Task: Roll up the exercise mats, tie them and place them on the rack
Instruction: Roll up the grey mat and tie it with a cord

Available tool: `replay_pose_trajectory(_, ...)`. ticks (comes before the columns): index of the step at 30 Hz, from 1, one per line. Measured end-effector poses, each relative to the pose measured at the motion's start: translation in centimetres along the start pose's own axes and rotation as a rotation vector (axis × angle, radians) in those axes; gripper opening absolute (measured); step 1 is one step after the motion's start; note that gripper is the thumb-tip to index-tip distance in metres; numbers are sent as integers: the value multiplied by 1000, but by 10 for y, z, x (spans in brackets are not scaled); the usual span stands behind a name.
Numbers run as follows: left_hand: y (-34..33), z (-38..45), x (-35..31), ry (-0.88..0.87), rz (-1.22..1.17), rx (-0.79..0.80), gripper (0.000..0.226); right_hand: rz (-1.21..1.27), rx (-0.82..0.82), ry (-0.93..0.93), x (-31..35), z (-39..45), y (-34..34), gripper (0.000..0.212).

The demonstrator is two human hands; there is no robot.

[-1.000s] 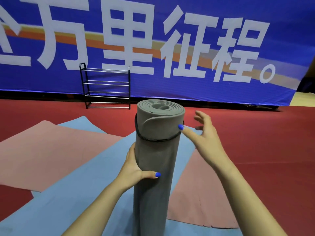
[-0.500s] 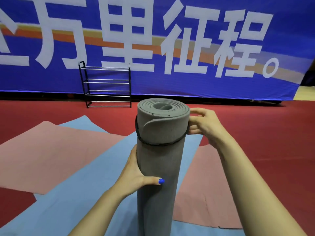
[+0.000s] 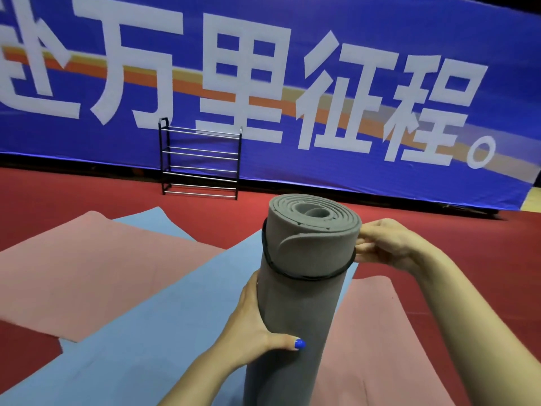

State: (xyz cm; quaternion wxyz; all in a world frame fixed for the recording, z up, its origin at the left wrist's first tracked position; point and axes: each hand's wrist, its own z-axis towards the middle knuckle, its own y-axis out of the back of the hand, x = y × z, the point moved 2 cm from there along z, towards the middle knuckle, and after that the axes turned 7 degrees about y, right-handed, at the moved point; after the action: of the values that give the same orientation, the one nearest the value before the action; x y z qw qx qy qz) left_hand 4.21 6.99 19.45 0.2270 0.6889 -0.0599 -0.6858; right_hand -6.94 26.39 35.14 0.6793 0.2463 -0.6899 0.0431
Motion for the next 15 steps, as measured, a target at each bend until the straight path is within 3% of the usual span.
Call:
replay_pose_trajectory(4, -5, 2, -4, 40, 27, -15, 132, -98, -46, -225, -51, 13, -10, 20)
replay_pose_trajectory(9, -3, 6, -2, 81, -22, -14, 133, -96, -23, -429, -119, 4, -33, 30)
replay_pose_trajectory(15, -6, -1, -8, 80, 8, 12, 138, -99, -51, -400, -134, -16, -42, 21)
